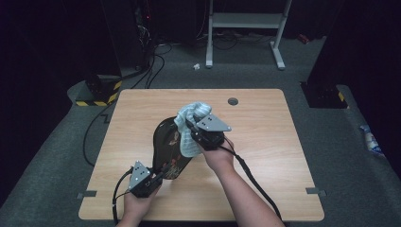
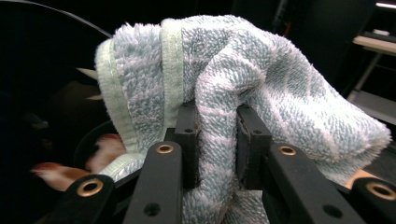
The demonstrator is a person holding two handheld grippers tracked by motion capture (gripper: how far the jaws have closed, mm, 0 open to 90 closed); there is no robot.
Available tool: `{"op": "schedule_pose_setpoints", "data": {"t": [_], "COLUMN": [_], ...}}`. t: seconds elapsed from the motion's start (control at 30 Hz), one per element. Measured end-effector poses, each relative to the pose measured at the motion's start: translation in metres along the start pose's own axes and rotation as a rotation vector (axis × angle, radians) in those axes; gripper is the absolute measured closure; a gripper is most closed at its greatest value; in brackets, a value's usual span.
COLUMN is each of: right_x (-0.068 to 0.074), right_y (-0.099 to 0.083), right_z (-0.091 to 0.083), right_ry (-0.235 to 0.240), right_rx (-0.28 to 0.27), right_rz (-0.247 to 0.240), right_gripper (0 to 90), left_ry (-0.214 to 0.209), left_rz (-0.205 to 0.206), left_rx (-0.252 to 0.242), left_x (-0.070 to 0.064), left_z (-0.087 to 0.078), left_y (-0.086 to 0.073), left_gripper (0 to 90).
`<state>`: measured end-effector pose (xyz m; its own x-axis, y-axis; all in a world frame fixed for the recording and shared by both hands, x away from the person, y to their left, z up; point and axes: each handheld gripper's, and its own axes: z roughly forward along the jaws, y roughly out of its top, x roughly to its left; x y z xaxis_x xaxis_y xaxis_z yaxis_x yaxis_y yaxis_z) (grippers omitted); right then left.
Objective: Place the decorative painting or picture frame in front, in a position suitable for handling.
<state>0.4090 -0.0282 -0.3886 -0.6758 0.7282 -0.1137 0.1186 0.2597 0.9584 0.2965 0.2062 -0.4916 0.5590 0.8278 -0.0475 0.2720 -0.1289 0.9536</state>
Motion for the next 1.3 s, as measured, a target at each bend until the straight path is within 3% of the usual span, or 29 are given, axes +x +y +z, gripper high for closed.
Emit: {"op": "schedule_pose_setpoints", "data": {"t": [0.07,0.13,0.33,0.47,0.57,0.9,1.0,1.13,1.3], "right_x": [-0.001,0.007,0.059,0.077,0.065,-0.008,-0.016,-0.007,0.032], "right_y": [0.0,0.001,0.005,0.003,0.004,-0.006,-0.011,-0.01,-0.002], "right_z": [0.0,-0.003,-0.019,-0.024,-0.021,0.007,0.012,0.006,-0.01], "right_ry": [-0.008,0.006,0.121,0.162,0.148,-0.026,-0.045,-0.023,0.067], "right_rx": [0.005,-0.009,-0.068,-0.079,-0.073,0.03,0.051,0.033,-0.036], "right_rz": [-0.004,-0.027,-0.13,-0.17,-0.145,-0.031,-0.016,-0.032,-0.104], "right_gripper": [73.2,73.2,73.3,73.2,73.1,73.3,73.3,73.4,73.4], "left_ry": [0.0,-0.001,0.002,0.002,0.002,0.002,0.001,0.001,0.003], "left_rz": [0.0,-0.001,-0.005,-0.006,-0.005,-0.002,-0.002,-0.004,-0.007], "left_rx": [0.001,0.001,0.002,0.001,0.002,0.004,0.004,0.004,0.003], "left_x": [0.0,0.0,0.0,0.0,0.0,-0.001,-0.001,-0.001,-0.001], "left_z": [0.0,0.0,0.0,0.0,0.0,0.0,0.001,0.001,0.001], "left_y": [0.0,0.0,0.0,0.0,0.0,0.0,0.0,0.0,0.0], "left_gripper": [78.0,78.0,77.9,77.9,77.9,77.8,77.8,77.9,77.9]}}
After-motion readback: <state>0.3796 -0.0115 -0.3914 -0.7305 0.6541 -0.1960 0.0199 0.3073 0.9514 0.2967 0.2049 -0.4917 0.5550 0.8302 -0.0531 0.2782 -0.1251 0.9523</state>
